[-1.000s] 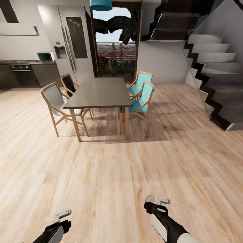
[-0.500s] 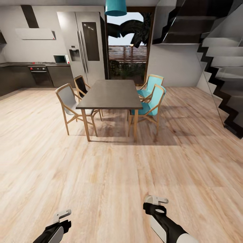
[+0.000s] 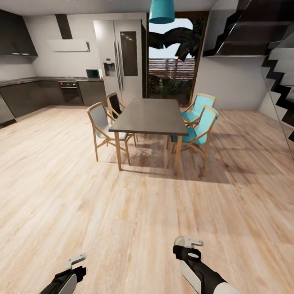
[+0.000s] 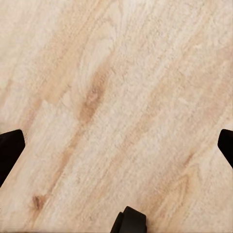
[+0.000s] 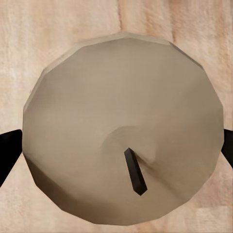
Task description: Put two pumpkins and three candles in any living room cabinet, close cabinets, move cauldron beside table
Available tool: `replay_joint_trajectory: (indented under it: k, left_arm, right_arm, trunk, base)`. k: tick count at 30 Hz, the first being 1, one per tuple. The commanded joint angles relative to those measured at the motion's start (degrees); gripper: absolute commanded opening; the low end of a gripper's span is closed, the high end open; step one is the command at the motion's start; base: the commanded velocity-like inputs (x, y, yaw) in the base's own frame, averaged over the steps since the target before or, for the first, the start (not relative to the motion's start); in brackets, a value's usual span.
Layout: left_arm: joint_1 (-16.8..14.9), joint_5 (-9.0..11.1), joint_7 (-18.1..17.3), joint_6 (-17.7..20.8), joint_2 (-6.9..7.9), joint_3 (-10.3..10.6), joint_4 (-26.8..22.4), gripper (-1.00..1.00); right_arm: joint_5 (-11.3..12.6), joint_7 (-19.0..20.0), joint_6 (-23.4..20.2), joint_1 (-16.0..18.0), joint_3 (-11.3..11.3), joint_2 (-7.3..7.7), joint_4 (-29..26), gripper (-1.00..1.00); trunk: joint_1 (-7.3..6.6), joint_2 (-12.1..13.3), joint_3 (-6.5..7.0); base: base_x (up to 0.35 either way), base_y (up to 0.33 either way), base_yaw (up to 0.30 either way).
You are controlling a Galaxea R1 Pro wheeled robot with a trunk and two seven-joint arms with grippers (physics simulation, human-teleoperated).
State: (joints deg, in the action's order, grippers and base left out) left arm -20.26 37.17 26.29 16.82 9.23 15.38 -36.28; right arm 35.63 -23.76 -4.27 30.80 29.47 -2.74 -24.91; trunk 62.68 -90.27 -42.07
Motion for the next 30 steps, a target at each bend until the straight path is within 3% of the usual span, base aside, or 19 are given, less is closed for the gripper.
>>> replay_joint_trajectory:
  k: [1, 30]
  left_arm:
    - [-0.04, 0.45, 0.53, 0.15, 0.09, 0.44, -0.11, 1.0]
    - [-0.04, 0.45, 0.55, 0.15, 0.09, 0.44, -0.11, 1.0]
  right_arm:
    - [0.23, -0.67, -0.3, 0.05, 0.5, 0.06, -0.14, -1.0]
    - [0.23, -0.67, -0.3, 0.05, 0.5, 0.01, -0.14, -1.0]
  trunk:
    - [0.0, -0.03, 0.01]
    - [0.0, -0.03, 1.3]
  base:
    - [0.0, 0.0, 0.244]
    - [0.0, 0.0, 0.26]
